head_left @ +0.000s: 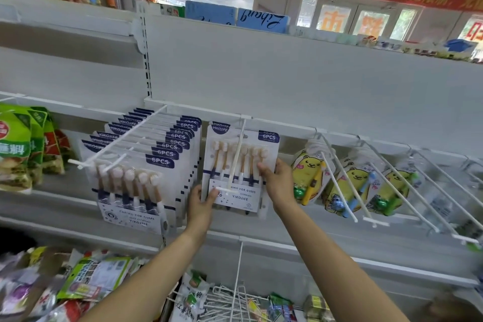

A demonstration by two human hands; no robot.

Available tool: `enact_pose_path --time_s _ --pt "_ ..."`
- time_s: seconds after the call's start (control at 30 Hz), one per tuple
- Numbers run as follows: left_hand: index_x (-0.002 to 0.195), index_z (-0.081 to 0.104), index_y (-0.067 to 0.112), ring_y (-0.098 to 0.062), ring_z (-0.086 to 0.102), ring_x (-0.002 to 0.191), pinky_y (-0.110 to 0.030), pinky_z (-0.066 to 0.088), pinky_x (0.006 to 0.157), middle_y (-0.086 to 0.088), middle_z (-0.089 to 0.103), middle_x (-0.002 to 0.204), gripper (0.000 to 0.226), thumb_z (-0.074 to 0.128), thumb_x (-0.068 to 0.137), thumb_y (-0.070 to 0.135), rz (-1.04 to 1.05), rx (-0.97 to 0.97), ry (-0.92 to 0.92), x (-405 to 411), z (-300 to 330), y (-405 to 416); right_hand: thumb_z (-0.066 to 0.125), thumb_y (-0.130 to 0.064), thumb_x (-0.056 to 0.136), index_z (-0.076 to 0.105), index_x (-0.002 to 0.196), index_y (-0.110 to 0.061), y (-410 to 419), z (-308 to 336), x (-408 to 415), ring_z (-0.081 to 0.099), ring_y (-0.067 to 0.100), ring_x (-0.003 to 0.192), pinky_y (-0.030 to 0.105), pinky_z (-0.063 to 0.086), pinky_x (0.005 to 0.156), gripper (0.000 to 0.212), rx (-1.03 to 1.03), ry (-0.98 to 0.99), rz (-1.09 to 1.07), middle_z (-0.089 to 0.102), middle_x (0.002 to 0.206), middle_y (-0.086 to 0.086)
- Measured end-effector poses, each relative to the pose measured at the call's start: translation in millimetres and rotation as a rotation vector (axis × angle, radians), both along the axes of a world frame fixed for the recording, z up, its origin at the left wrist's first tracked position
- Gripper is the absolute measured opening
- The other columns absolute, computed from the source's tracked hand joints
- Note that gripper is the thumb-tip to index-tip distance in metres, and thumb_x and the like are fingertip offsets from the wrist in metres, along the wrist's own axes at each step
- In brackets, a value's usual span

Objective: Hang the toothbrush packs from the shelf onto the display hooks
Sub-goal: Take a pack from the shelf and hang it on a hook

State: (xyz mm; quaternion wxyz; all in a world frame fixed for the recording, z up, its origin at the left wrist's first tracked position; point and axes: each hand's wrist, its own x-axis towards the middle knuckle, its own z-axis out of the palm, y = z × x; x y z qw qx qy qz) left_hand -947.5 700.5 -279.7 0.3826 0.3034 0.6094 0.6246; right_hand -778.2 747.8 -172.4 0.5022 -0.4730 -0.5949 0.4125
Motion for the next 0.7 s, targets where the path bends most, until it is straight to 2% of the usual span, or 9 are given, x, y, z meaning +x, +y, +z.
enact_pose_path --time_s 0.07,0.13,0.23,0.33,0.37,0.47,0.53,0.6,0.7 --pt "0.123 0.057 0.013 -0.031 0.058 0.117 -0.045 0.048 0.099 -0.011 0.064 0.123 0.045 0.069 0.089 0.039 0.02 -0.019 0.032 -0.7 4.2 7.1 0.063 -0.015 0.094 0.069 0.09 -0.029 6.2 -1.9 -1.5 0.073 0.022 0.094 0.054 0.056 0.088 0.015 -0.007 -0.003 -0.005 0.077 0.097 0.003" --pt "0.118 0.058 0.013 -0.033 0.06 0.112 -0.044 0.048 0.094 -0.012 0.065 0.118 0.035 0.068 0.091 0.033 0.028 -0.029 0.047 -2.4 1.4 13.3 0.064 -0.017 0.093 0.069 0.09 -0.028 13.6 -5.3 -2.2 0.073 0.022 0.094 0.055 0.056 0.088 0.013 0.0 -0.016 -0.012 0.077 0.098 0.003" --pt "0.124 0.058 0.015 -0.038 0.058 0.117 -0.054 0.049 0.099 -0.017 0.063 0.125 0.063 0.069 0.08 0.058 0.035 -0.06 0.082 -6.0 -10.5 18.0 0.065 -0.026 0.09 0.07 0.094 -0.027 17.3 -10.6 -2.5 0.073 0.022 0.094 0.054 0.057 0.087 0.006 -0.003 -0.026 -0.005 0.077 0.098 0.001" --pt "0.129 0.057 0.009 -0.044 0.057 0.115 -0.052 0.049 0.096 -0.024 0.063 0.118 0.075 0.066 0.079 0.064 0.029 -0.092 -0.014 -4.1 -12.7 9.0 0.063 -0.049 0.084 0.071 0.098 -0.021 8.7 -10.9 -1.6 0.073 0.017 0.09 0.05 0.058 0.083 0.033 -0.002 -0.083 -0.021 0.077 0.093 -0.002" --pt "0.132 0.055 0.007 -0.046 0.056 0.116 -0.05 0.048 0.097 -0.027 0.062 0.119 0.076 0.066 0.081 0.061 -0.014 -0.112 -0.065 -1.4 -12.0 2.9 0.063 -0.05 0.087 0.071 0.094 -0.019 4.0 -11.1 0.2 0.072 0.016 0.087 0.047 0.059 0.081 0.033 -0.018 -0.108 -0.027 0.076 0.089 -0.003" --pt "0.144 0.042 0.005 -0.05 0.036 0.136 -0.055 0.031 0.113 -0.033 0.037 0.146 0.078 0.066 0.088 0.053 -0.145 -0.214 -0.105 3.5 -22.7 -12.8 0.061 -0.04 0.096 0.067 0.096 -0.016 -7.4 -20.5 14.5 0.065 0.011 0.082 0.02 0.051 0.067 0.025 -0.027 -0.22 -0.069 0.068 0.084 -0.008" --pt "0.141 0.046 0.007 -0.039 0.048 0.132 -0.046 0.039 0.109 -0.022 0.051 0.143 0.064 0.065 0.091 0.044 -0.191 -0.209 0.028 9.4 -26.3 -24.4 0.063 -0.037 0.095 0.064 0.116 -0.011 -13.9 -29.9 32.4 0.06 0.007 0.087 0.012 0.044 0.068 0.034 -0.008 -0.321 -0.079 0.064 0.093 -0.007" --pt "0.135 0.051 0.013 -0.027 0.055 0.125 -0.036 0.044 0.101 -0.006 0.06 0.132 0.049 0.065 0.093 0.034 -0.225 -0.161 0.194 18.4 -22.8 -35.0 0.065 -0.033 0.095 0.059 0.126 -0.009 -25.0 -34.9 53.0 0.061 0.01 0.096 0.021 0.049 0.082 0.04 0.01 -0.398 -0.048 0.065 0.102 -0.005" --pt "0.134 0.054 0.02 -0.016 0.056 0.12 -0.031 0.044 0.099 0.005 0.06 0.126 0.043 0.065 0.093 0.029 -0.304 -0.062 0.446 33.6 -10.3 -45.4 0.064 -0.029 0.096 0.058 0.132 -0.012 -45.6 -36.6 89.7 0.061 0.013 0.112 0.029 0.049 0.096 0.04 0.082 -0.562 -0.018 0.067 0.122 -0.001"
